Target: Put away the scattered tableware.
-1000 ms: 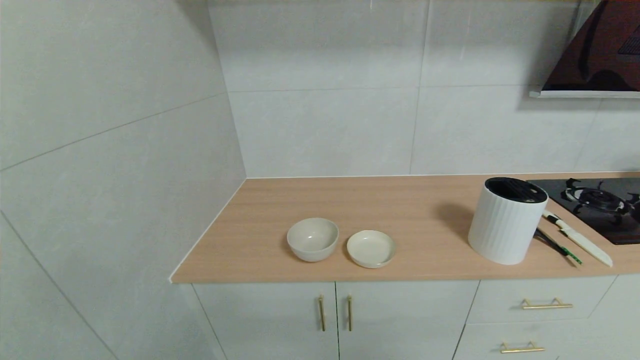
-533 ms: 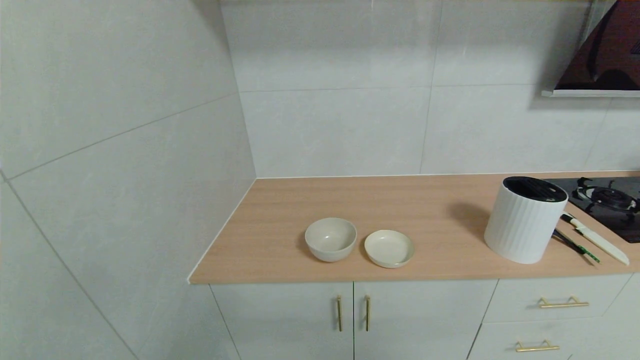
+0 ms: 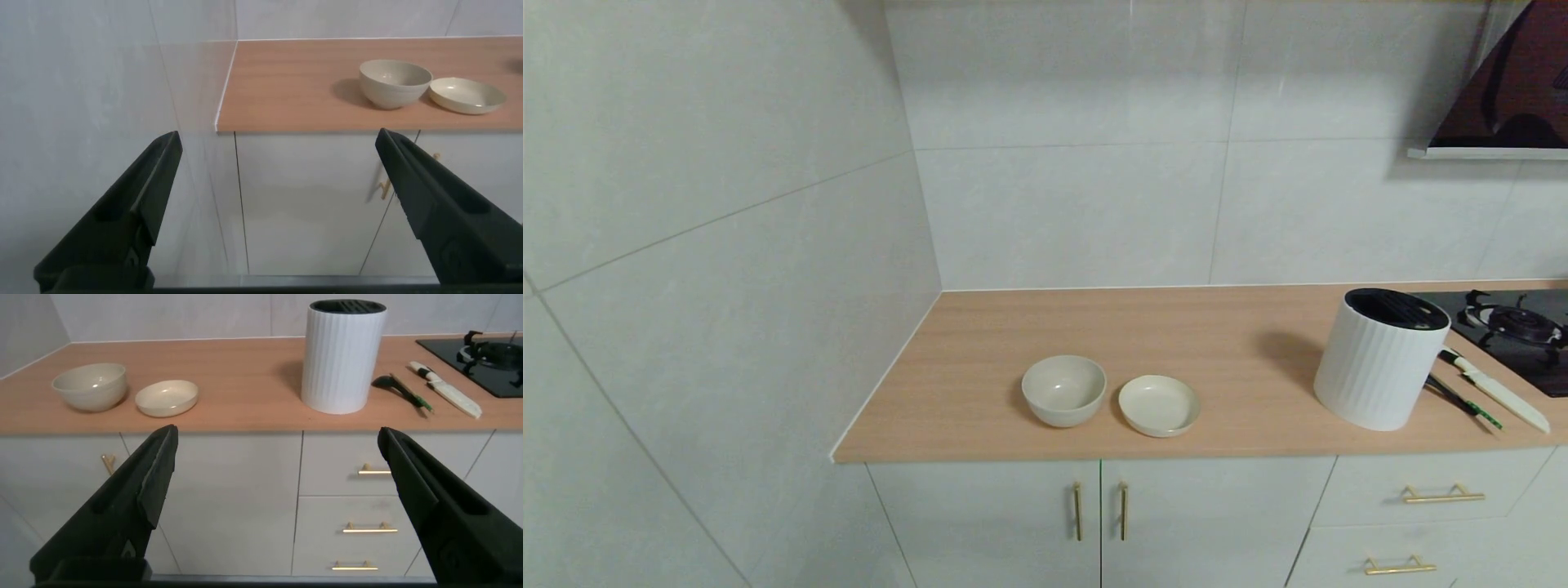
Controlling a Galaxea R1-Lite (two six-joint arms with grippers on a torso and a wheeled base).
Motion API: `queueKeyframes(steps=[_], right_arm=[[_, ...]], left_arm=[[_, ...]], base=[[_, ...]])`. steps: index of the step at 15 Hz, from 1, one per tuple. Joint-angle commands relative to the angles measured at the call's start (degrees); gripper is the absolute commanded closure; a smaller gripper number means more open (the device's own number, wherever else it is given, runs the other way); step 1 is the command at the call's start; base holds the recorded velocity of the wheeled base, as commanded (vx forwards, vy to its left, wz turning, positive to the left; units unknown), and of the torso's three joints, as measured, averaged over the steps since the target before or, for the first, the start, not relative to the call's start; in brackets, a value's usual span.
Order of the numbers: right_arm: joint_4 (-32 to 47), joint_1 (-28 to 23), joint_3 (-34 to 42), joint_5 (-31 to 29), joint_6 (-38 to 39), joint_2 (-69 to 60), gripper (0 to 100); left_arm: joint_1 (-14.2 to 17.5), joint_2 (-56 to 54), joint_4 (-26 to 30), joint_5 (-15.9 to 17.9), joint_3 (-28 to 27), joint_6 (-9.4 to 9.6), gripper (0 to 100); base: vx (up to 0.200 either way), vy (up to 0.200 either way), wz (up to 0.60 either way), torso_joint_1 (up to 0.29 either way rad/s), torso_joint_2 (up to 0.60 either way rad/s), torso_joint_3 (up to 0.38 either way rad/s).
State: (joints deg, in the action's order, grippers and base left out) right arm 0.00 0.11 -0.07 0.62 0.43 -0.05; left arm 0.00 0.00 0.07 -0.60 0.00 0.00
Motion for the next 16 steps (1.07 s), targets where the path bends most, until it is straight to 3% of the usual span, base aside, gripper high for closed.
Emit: queueKeyframes(steps=[1,5,16], right_arm=[[0.00,-0.02,-0.01,-0.01,0.01,0.05,0],[0.00,0.07,-0.01,-0.01,0.10,0.05,0],[0.00,0.07,0.07,-0.01,0.01,0.05,0]], left_arm=[[0.00,0.00,-0.07,-0.02,0.00,0.00,0],[0.00,0.00,-0.07,-0.02,0.00,0.00,0],[0.00,0.00,0.01,-0.02,0.00,-0.09,0]], base=[[0.000,0.000,0.00,0.000,0.00,0.000],[0.000,0.000,0.00,-0.031,0.07,0.036],[0.000,0.000,0.00,-0.195,0.43,0.236]])
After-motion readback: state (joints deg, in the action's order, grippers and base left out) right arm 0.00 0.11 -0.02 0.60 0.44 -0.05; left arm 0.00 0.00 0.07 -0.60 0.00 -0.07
